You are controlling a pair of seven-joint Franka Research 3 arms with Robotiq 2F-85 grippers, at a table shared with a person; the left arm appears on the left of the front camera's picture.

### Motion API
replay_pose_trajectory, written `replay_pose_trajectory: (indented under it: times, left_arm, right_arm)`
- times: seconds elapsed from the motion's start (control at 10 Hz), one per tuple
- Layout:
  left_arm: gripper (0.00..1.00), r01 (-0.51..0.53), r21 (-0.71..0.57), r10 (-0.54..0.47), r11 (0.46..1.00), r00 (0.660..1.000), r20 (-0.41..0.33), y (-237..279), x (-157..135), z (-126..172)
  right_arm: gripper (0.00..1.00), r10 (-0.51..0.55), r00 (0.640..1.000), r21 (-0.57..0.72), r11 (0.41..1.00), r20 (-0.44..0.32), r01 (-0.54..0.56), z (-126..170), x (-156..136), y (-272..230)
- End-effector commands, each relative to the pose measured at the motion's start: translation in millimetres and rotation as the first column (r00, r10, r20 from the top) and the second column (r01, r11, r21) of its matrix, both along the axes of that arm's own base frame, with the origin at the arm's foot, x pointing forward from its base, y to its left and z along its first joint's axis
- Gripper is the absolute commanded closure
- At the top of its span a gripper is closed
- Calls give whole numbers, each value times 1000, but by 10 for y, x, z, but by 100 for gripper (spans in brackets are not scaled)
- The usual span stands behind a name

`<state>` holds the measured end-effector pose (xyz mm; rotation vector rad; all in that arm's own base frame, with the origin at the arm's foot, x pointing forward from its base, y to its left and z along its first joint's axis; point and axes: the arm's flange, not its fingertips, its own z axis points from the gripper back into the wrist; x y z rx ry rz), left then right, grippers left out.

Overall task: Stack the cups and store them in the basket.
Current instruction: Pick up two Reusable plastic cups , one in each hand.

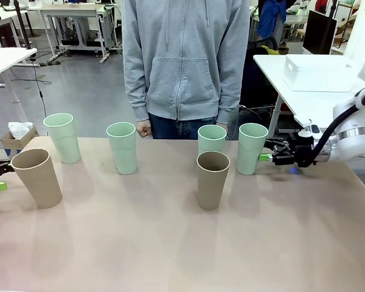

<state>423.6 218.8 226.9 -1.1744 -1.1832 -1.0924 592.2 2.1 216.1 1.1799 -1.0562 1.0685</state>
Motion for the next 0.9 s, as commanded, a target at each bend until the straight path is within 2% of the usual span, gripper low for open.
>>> replay_pose_trajectory:
  times: [0.0,0.2,0.5,0.8]
  left_arm:
    - [0,1,-10,-1,1000,1000,27,-98,-158,-141]
    - [0,-13,-14,13,1000,999,33,-136,-156,-162]
    - [0,-35,5,35,999,996,85,-274,-114,-233]
    - [0,-26,11,25,1000,997,79,-396,-71,-266]
  right_arm:
    - [0,30,999,30,999,31,-31,-5,39,22]
    - [0,39,999,36,999,28,-40,-3,34,46]
    - [0,42,999,44,998,34,-44,-7,27,91]
    - [0,49,998,50,997,26,-51,-17,23,132]
